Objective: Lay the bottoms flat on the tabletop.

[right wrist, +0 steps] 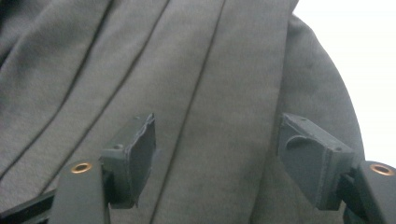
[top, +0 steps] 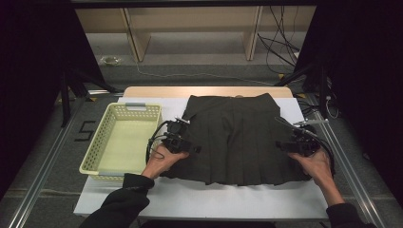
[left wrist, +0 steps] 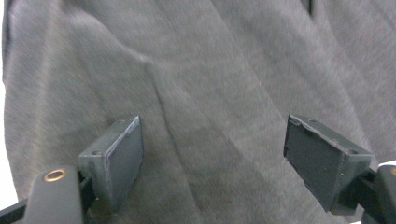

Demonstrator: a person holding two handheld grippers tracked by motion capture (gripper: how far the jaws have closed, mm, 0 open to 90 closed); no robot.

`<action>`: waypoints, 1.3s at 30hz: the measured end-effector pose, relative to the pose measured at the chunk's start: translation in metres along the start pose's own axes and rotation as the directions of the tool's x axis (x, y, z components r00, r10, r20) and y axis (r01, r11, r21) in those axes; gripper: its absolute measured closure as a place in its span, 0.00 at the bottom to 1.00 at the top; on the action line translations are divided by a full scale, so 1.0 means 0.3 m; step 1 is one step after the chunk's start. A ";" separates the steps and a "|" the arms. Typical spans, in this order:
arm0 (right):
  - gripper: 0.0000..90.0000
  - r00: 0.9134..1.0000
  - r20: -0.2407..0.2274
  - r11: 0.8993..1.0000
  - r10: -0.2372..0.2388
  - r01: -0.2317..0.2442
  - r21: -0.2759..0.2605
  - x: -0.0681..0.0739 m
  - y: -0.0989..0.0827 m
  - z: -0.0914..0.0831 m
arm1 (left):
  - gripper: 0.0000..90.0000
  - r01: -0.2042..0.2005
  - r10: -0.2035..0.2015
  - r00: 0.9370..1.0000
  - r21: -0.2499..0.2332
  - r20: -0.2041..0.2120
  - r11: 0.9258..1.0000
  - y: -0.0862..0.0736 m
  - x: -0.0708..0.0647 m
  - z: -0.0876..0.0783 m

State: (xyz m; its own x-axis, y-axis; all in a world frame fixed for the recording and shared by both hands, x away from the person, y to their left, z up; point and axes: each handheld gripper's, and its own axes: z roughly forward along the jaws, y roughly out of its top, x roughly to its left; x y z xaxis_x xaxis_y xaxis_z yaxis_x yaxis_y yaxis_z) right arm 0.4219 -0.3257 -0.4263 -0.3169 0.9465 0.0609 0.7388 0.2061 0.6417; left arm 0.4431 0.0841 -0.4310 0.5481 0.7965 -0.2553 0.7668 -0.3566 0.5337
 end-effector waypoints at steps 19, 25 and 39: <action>0.32 1.000 0.002 0.998 0.026 -0.026 0.058 -0.026 -0.062 0.020 | 0.31 -0.042 0.042 0.999 0.121 -0.001 0.992 -0.094 -0.069 0.073; 0.31 1.000 0.024 0.992 0.016 -0.019 0.123 -0.036 -0.083 0.066 | 0.43 -0.052 0.054 0.998 0.129 -0.015 0.990 -0.100 -0.053 0.089; 0.57 0.999 0.032 0.987 0.000 -0.006 0.163 -0.035 -0.095 0.091 | 0.96 -0.145 0.146 0.989 0.143 0.006 0.979 -0.099 -0.087 0.109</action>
State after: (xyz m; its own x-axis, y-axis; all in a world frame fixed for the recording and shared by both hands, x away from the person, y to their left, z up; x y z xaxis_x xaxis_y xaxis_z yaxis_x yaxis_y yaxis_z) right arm 0.4206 -0.3347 -0.4661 -0.2974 0.9540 0.0367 0.8276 0.2384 0.5081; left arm 0.4171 0.0581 -0.4664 0.6560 0.7331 -0.1794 0.7189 -0.5346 0.4443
